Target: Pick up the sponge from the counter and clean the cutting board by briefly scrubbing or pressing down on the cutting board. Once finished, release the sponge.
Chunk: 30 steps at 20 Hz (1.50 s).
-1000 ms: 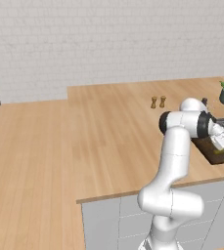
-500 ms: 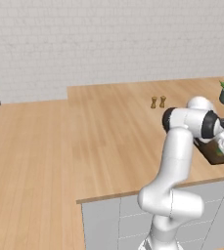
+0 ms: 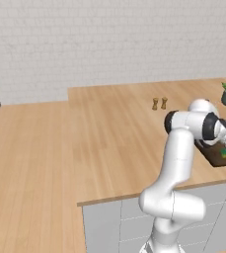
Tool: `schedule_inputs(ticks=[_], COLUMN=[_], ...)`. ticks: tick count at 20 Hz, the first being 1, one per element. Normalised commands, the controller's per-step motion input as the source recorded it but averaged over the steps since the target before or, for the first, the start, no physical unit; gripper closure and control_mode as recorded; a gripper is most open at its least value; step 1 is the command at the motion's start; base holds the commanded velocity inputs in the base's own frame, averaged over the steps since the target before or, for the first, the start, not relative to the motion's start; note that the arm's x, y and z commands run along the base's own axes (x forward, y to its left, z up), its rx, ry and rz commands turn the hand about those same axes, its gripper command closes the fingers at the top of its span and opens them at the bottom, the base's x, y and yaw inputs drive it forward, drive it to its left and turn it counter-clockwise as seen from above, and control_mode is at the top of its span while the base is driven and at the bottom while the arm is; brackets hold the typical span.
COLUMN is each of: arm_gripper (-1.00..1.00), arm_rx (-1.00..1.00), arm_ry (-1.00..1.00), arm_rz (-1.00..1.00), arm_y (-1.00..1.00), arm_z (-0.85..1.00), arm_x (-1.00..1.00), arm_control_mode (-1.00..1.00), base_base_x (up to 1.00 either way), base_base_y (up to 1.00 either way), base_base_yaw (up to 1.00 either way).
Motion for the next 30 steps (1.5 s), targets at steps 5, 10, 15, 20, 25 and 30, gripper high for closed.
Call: schedule_inputs(ticks=[5,10,15,20,25,30], arm_gripper=[-1.00,-1.00,-1.00,-1.00,-1.00,-1.00], arm_rx=[-0.01,-0.07,-0.11,0.00,0.03,0.03], arm_ry=[0.04,-0.03,-0.25,-0.12,-0.18,-0.31], arm_rz=[0.00,0.00,0.00,0.00,0.00,0.00], arm_y=[-0.40,-0.12,0.41,0.37,0.53,0.99], arm_z=[-1.00,-1.00,-0.70,0.95,1.00,1.00], arm_x=[-0.88,-0.94,-0.92,-0.74,-0.98,-0.76], arm_control_mode=[-1.00,-1.00,-1.00,-1.00,-1.00,-1.00], base_base_x=[0.00,0.00,0.00,0.00,0.00,0.00], base_base_y=[0.00,0.00,0.00,0.00,0.00,0.00], base_base_yaw=[0.00,0.00,0.00,0.00,0.00,0.00])
